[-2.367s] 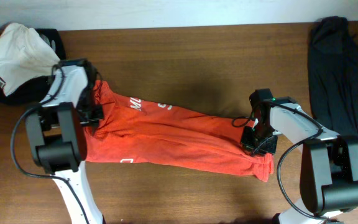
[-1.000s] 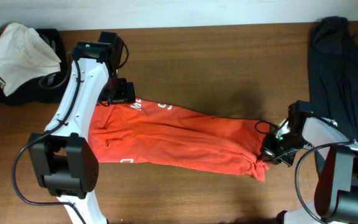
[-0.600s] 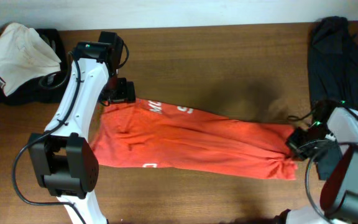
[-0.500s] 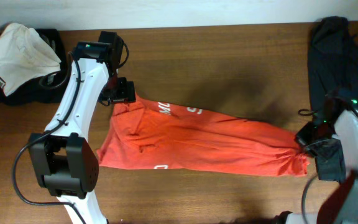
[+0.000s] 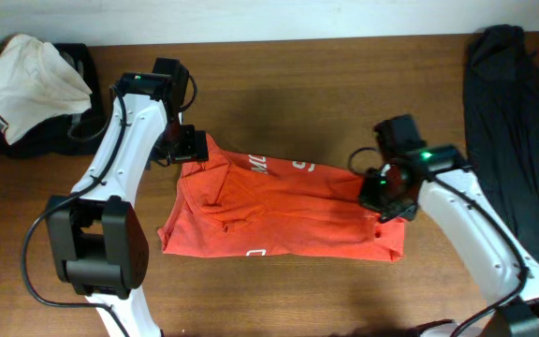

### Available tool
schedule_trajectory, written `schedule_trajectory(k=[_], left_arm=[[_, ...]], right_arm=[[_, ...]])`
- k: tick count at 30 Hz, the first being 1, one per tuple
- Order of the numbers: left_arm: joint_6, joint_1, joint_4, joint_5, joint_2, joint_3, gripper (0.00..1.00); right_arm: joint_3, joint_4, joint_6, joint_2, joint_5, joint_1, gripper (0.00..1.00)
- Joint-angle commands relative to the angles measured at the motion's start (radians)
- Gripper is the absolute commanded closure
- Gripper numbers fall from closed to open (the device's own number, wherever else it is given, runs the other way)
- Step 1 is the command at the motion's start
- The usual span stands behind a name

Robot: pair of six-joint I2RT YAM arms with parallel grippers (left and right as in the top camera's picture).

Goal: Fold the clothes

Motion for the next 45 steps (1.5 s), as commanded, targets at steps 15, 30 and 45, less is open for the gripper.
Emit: schedule_trajectory(k=[15,30,45], left_arm=[[0.009,0.002,-0.003,0.010,0.009,-0.006,0.01],[0.009,0.002,-0.008,0.010,0.009,-0.006,0.01],[0.009,0.002,-0.013,0.011,0.009,-0.006,0.01]], right_arm=[[0.017,0.333,0.166,0.193,-0.213,0.266,0.96],[0.103,0.346,0.023,0.265,-0.171,0.362,0.03],[0.064,0.243,-0.063,0.364,-0.302,0.214,0.40]])
